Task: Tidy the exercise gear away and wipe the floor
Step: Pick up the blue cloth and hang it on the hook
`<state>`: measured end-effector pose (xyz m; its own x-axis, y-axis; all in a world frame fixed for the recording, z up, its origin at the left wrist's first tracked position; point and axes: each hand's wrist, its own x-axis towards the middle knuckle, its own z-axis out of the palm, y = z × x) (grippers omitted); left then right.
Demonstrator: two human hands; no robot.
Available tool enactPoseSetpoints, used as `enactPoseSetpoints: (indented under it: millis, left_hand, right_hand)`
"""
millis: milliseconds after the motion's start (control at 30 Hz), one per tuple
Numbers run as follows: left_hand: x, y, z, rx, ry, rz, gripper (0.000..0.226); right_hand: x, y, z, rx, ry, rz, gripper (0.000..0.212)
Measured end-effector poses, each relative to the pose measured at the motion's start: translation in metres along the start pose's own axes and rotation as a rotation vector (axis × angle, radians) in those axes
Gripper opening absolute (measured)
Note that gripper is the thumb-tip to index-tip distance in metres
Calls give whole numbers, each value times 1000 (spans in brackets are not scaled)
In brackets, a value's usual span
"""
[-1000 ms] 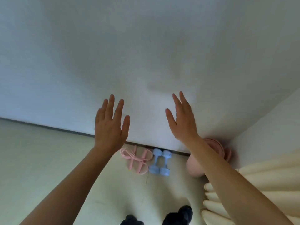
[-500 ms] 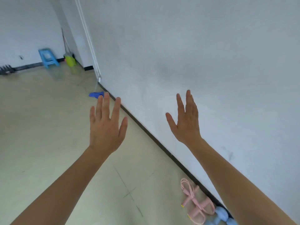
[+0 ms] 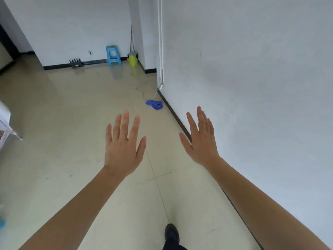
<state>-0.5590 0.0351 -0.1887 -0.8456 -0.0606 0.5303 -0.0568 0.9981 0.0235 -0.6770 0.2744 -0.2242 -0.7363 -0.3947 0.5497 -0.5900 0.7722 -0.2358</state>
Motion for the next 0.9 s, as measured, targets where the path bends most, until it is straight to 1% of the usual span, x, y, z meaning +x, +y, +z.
enactPoseSetpoints:
  millis: [100, 167, 233, 400, 567, 733, 833, 900]
  left_hand:
    - [72, -41, 48, 49, -67, -25, 64]
    - [122, -69, 73, 73, -105, -65, 65]
    - [170, -99, 93, 104, -123, -71, 65]
    - [271, -181, 135, 133, -126, -107, 65]
    - [339, -282, 205, 122, -87, -179, 65]
    - [435, -393, 290, 87, -150, -180, 64]
    - [513, -449, 323, 98, -166, -151, 64]
    - [564, -473, 340, 72, -168, -138, 64]
  right_hand:
    - [75, 17, 61, 23, -38, 23, 67]
    - [128, 24, 93, 33, -71, 52, 67]
    - [183, 28, 120, 8, -99, 45, 68]
    - [313, 21, 196, -40, -171, 9, 71]
    - [427, 0, 305, -67, -239, -68, 73]
    - [550, -13, 413, -119, -261, -98, 73]
    - [622, -16, 450, -132, -249, -46, 73]
    - [664, -9, 467, -144, -251, -20, 73]
